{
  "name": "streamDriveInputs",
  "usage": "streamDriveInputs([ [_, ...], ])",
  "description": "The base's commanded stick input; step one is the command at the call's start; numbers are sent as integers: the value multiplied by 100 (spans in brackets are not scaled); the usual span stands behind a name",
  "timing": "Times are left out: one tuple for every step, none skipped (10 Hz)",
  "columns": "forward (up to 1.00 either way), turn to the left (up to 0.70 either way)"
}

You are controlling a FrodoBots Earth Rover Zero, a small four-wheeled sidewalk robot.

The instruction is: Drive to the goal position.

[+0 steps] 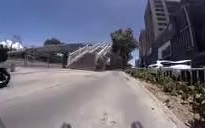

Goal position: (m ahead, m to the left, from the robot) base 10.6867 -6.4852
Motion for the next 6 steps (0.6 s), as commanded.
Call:
streamDriveInputs([
  [45,0],
  [45,-8],
  [45,-22],
  [45,-27],
  [45,-18],
  [45,-2],
])
